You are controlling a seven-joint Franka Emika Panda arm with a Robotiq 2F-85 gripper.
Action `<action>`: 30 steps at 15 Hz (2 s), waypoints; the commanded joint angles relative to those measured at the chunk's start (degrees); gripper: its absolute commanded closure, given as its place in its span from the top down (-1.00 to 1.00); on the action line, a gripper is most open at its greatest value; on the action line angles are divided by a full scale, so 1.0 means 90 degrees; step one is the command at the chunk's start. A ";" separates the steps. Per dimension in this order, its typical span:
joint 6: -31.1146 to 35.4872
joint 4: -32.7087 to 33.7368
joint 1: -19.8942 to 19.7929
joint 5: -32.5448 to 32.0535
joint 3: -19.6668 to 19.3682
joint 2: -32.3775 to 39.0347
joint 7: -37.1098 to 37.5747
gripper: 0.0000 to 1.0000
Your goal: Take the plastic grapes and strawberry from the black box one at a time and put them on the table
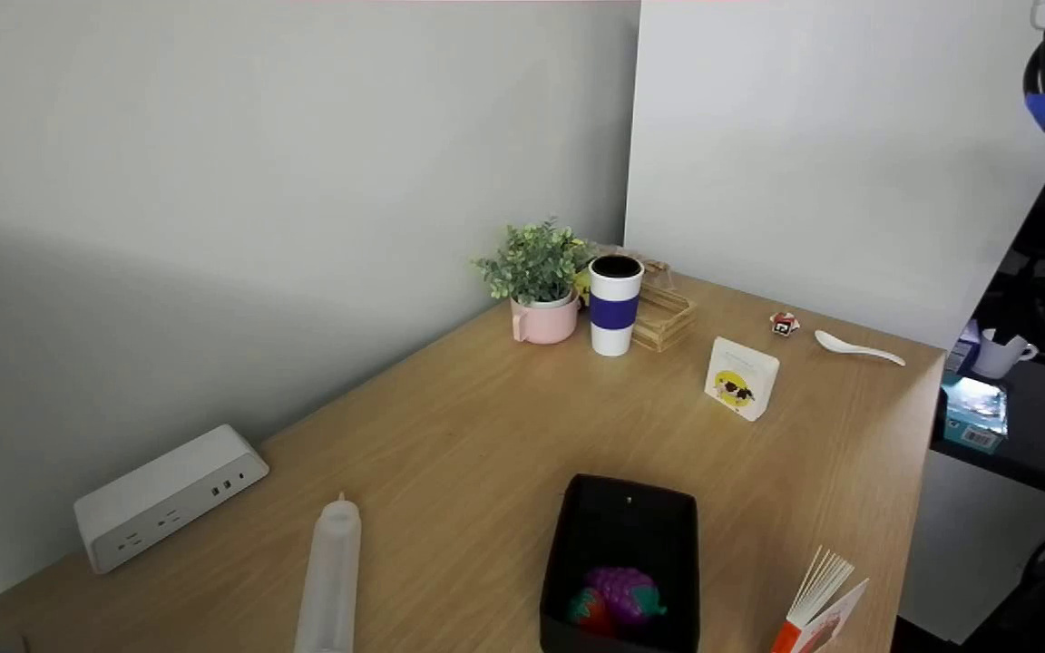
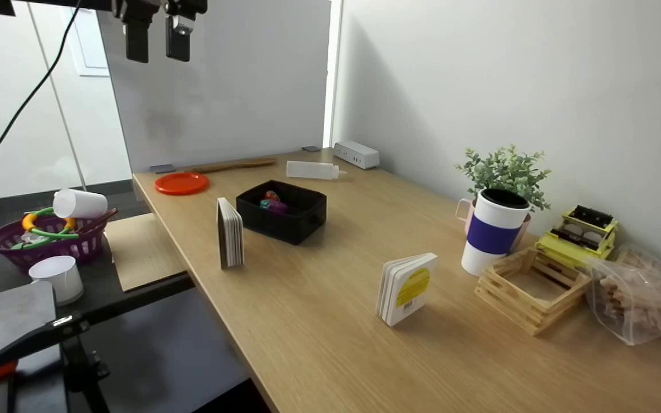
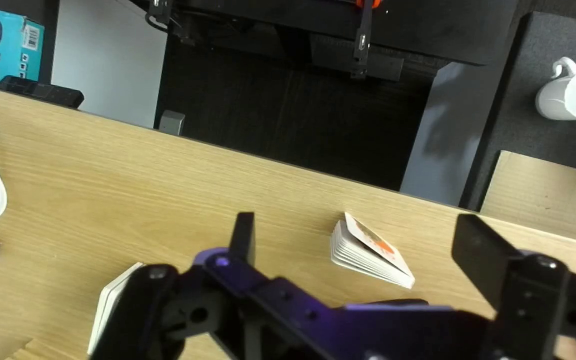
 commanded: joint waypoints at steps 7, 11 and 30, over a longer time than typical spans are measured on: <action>0.2076 0.1328 0.0167 -0.1003 0.0086 0.1908 -0.0121 1.00; 0.2357 0.1332 0.0308 -0.0955 -0.0012 0.2014 -0.0091 1.00; 0.2939 0.3253 0.0206 0.0558 -0.0187 0.4677 -0.1978 1.00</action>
